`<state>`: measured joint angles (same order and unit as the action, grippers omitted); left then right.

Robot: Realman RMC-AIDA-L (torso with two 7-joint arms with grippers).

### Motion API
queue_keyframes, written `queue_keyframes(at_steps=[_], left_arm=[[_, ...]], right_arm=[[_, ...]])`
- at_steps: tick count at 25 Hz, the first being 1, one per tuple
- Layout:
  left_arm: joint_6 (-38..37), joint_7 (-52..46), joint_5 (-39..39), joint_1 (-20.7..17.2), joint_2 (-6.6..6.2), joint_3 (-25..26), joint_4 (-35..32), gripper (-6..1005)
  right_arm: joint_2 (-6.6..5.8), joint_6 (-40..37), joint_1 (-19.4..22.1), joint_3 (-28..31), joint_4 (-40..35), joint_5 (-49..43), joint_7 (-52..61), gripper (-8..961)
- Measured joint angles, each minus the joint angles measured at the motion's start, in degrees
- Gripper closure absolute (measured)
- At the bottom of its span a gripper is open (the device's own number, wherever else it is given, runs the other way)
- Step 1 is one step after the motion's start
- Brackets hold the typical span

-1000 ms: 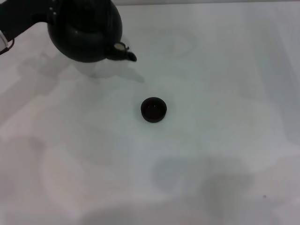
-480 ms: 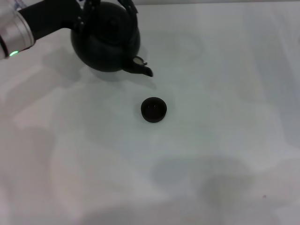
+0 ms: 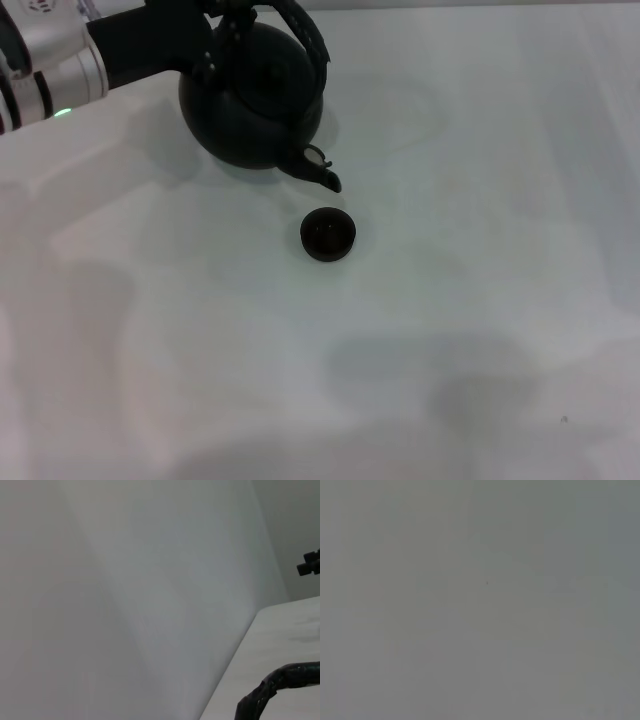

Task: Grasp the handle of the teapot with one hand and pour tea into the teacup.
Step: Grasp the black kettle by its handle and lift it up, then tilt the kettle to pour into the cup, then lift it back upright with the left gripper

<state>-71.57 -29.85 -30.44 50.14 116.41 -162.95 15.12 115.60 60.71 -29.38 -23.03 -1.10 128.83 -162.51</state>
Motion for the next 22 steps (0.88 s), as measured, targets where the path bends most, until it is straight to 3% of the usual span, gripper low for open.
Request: queue_keyframes(at_steps=[22], left_arm=[[-0.84,-0.42,3.64,0.4,-0.4,0.0,0.88,881]], right_arm=[[-0.23,-0.28,0.2,0.07,-0.55,0.02,0.0,128]])
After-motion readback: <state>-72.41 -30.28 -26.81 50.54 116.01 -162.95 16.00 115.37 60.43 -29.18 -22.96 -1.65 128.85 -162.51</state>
